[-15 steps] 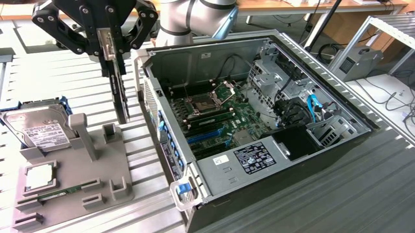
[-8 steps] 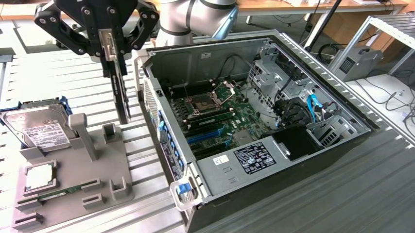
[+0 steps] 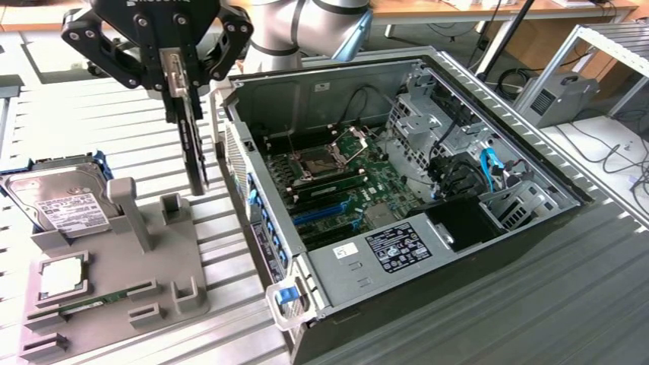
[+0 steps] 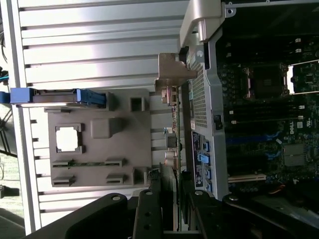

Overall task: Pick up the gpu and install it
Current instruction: 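Pick up the gpu and move the gpu toward the slot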

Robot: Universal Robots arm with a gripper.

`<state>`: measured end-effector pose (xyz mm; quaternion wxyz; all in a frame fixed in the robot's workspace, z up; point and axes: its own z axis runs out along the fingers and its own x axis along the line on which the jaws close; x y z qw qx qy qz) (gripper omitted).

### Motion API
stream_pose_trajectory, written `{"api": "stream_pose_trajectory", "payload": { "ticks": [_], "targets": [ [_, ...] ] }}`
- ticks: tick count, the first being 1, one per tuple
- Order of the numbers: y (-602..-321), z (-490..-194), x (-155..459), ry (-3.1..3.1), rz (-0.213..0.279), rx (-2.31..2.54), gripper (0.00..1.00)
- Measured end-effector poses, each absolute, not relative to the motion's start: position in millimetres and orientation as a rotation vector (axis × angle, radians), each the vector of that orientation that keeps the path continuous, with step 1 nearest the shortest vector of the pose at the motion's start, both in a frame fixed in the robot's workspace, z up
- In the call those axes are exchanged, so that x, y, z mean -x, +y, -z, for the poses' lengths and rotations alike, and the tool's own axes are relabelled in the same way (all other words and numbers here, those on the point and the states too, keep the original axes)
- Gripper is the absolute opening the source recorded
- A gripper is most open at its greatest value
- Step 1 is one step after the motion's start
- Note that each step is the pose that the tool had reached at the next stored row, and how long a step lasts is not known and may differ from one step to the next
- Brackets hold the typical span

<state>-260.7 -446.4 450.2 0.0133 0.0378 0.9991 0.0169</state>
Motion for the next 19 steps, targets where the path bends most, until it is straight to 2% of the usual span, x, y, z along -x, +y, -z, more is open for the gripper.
{"api": "stream_pose_trajectory", "payload": {
  "ticks": [19],
  "targets": [
    [-446, -448, 250, 3.112, -0.053, -0.118, 0.27]
  ]
}}
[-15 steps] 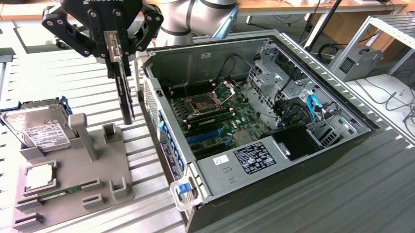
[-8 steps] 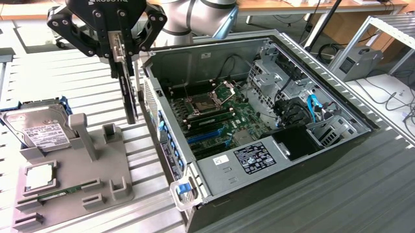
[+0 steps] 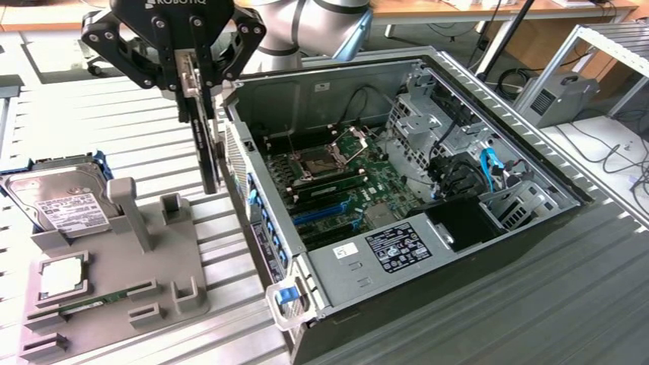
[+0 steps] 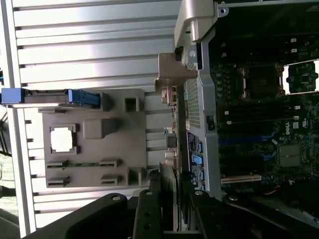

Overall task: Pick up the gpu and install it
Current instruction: 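Pick up the gpu and move the gpu toward the slot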

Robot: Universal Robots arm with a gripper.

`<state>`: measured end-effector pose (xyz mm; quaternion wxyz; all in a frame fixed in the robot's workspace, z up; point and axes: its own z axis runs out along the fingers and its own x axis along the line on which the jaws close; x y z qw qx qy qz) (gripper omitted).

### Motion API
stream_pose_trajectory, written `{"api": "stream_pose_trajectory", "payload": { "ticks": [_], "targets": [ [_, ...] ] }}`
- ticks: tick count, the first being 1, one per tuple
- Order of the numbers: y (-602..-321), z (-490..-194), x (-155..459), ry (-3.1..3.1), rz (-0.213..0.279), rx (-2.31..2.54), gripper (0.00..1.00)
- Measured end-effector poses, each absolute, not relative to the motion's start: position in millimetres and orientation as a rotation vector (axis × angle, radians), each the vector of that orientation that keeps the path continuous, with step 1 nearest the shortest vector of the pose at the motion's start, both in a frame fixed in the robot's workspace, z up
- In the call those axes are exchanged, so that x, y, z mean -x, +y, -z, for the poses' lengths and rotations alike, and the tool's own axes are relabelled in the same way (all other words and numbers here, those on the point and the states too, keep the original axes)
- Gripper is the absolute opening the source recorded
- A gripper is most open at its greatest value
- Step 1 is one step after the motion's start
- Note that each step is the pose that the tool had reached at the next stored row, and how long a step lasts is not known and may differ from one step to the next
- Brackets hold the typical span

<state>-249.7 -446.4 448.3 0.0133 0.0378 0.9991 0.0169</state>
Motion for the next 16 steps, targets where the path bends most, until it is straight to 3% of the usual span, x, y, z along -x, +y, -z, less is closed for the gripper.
{"api": "stream_pose_trajectory", "payload": {
  "ticks": [16],
  "targets": [
    [-446.4, -446.5, 241.1, 3.112, -0.053, -0.118, 0.27]
  ]
}}
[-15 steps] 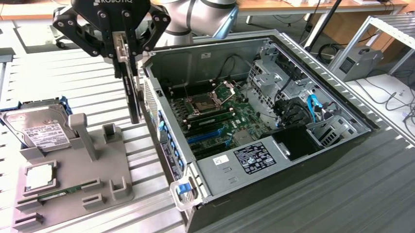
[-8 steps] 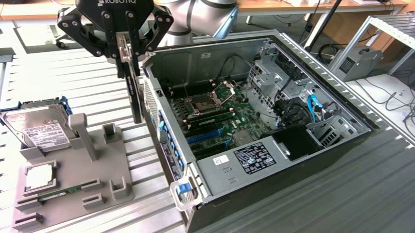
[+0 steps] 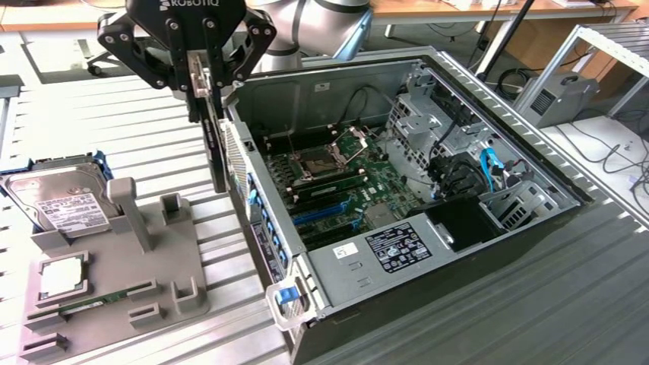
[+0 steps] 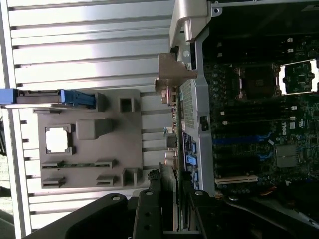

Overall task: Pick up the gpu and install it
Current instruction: 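Pick up the gpu and move the gpu toward the slot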

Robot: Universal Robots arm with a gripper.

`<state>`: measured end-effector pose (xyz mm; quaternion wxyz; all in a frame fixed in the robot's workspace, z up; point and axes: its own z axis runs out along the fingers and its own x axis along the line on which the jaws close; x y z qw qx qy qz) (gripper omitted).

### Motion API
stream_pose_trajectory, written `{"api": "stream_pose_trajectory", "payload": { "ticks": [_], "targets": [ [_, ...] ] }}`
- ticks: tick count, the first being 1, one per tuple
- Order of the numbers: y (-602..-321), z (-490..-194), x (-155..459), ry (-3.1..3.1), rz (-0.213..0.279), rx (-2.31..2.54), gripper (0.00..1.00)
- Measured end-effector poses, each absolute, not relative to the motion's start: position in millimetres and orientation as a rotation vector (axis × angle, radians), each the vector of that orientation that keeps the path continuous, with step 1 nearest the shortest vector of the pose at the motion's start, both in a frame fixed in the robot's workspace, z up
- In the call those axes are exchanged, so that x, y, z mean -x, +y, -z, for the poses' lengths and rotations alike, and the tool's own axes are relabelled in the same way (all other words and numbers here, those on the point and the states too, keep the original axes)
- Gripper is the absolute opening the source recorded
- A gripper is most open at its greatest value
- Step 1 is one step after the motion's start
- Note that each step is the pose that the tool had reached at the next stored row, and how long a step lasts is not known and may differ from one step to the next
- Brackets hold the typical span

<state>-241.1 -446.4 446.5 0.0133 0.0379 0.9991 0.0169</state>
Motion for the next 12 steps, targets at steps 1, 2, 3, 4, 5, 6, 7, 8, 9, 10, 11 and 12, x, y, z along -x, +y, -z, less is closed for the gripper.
{"api": "stream_pose_trajectory", "payload": {
  "ticks": [1, 2, 3, 4, 5, 6, 7, 8, 9, 10, 11, 12],
  "targets": [
    [-446.4, -446.4, 240.4, 3.112, -0.053, -0.118, 0.27],
    [-446.4, -446.4, 240.0, 3.112, -0.053, -0.118, 0.27],
    [-446.4, -446.2, 239.7, 3.112, -0.053, -0.118, 0.27],
    [-446.4, -446.1, 239.1, 3.112, -0.053, -0.118, 0.27],
    [-446.4, -446.0, 238.5, 3.112, -0.053, -0.118, 0.27],
    [-446.4, -445.9, 237.9, 3.112, -0.053, -0.118, 0.27],
    [-446.4, -445.8, 237.6, 3.112, -0.053, -0.118, 0.27],
    [-446.4, -445.7, 237.2, 3.112, -0.053, -0.118, 0.27],
    [-446.4, -445.6, 237.0, 3.112, -0.053, -0.118, 0.27],
    [-446.4, -445.6, 236.7, 3.112, -0.053, -0.118, 0.27],
    [-446.4, -445.5, 236.2, 3.112, -0.053, -0.118, 0.27],
    [-446.4, -445.3, 235.6, 3.112, -0.053, -0.118, 0.27]
  ]
}}
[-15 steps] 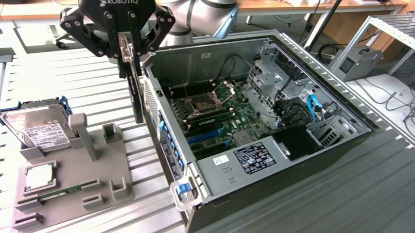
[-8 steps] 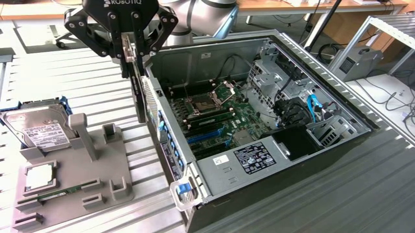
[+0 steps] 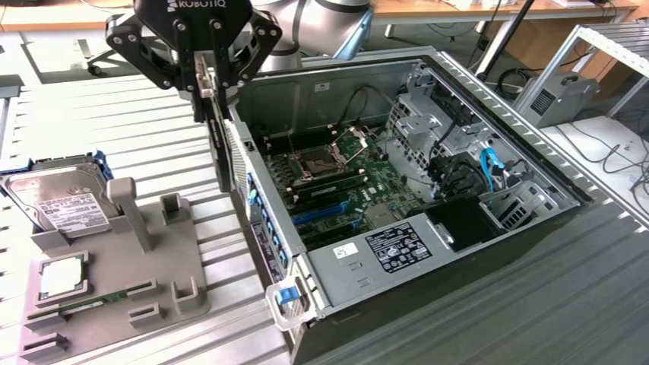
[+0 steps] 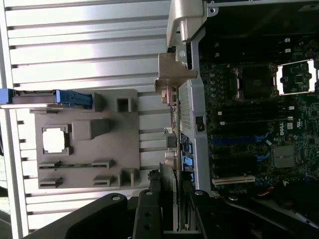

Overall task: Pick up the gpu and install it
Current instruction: 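Pick up the gpu and move the gpu toward the slot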

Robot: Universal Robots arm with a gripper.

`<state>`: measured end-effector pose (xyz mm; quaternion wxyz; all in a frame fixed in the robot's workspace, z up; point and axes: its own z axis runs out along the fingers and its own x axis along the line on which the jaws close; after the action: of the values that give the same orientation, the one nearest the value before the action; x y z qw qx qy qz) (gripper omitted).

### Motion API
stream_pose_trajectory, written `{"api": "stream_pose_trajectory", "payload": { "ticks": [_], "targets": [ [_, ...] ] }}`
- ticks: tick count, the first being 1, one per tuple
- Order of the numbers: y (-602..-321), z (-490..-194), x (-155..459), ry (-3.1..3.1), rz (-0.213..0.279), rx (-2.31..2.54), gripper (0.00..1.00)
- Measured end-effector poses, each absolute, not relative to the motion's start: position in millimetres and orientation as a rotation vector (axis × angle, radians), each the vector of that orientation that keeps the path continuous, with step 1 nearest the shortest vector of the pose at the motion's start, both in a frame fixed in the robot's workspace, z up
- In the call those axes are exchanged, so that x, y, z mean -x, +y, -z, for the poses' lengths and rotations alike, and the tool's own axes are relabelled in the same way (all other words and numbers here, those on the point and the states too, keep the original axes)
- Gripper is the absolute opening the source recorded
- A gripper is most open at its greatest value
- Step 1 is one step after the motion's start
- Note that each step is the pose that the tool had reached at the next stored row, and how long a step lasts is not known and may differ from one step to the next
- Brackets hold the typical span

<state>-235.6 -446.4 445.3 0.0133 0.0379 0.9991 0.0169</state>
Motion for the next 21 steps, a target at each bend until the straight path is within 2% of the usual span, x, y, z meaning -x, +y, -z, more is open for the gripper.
{"api": "stream_pose_trajectory", "payload": {
  "ticks": [21],
  "targets": [
    [-446.4, -443.7, 226.9, 3.112, -0.052, -0.118, 0.27]
  ]
}}
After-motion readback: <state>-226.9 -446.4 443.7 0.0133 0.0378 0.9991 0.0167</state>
